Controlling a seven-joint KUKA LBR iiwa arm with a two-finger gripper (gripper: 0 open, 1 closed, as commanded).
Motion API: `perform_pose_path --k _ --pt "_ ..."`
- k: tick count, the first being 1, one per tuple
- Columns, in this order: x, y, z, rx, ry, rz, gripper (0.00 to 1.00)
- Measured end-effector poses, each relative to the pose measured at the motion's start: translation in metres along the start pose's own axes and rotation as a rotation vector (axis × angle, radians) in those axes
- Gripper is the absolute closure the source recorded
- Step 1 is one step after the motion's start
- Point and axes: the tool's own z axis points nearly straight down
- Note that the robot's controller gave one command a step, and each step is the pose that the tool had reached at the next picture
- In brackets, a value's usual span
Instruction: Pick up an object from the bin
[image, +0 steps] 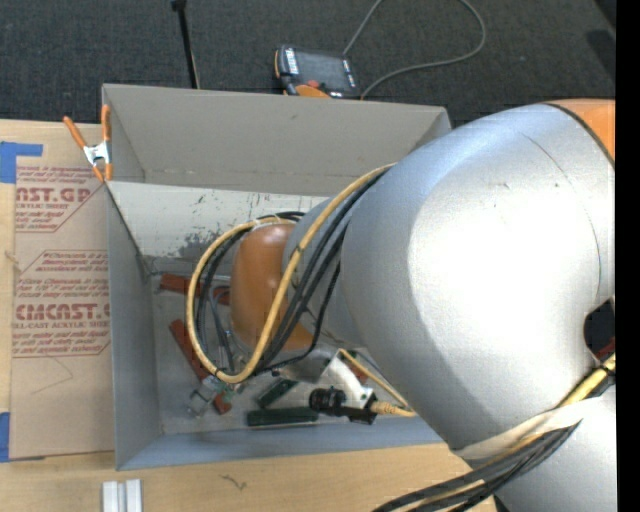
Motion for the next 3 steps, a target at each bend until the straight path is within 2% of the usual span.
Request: perform_pose_path --k 1,2,3 --pt "0.000 0.000 0.001 -0.001 -0.001 -0.001 0.00" --pt "0.000 0.000 0.000 -0.002 -0.001 0.000 1.00" --pt "0.000 0.001 -0.092 -0.009 -0.006 -0.002 1.00"
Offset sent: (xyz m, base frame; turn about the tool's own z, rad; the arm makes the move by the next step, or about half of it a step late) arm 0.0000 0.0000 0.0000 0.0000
